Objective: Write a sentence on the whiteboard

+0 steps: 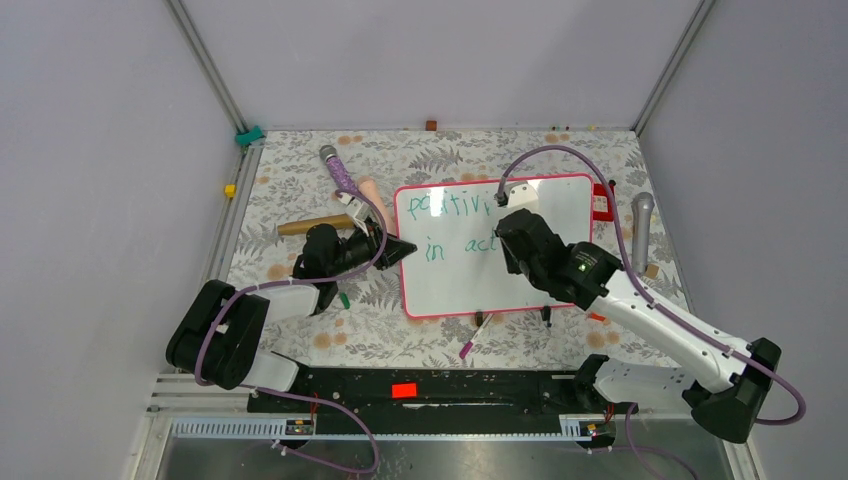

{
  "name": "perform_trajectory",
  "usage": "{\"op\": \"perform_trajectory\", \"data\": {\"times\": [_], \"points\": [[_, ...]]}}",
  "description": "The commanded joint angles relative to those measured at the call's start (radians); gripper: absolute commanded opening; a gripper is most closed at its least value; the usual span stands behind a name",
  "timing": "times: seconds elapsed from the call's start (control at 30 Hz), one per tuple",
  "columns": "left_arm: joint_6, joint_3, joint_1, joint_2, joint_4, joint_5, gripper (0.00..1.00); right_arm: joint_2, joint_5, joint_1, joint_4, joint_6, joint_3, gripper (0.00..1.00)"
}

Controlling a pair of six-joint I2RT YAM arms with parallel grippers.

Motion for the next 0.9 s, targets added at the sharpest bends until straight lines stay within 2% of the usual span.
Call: {"op": "perform_trajectory", "data": {"times": [0.0, 0.33, 0.87], "points": [[0.156, -0.012, 0.005, -0.004, -0.005, -0.177, 0.00, 0.021, 0.038, -0.022, 0.028, -0.027, 0.044, 0.00], [0.156, -0.013, 0.005, -0.004, -0.004, -0.179, 0.00, 0.062, 0.032, -0.044, 0.055, -0.033, 0.024, 0.00], [0.156, -0.012, 0.006, -0.003, -0.004, -0.179, 0.00, -0.066, -0.015, -0.045, 0.031, -0.021, -0.019, 0.00]]}}
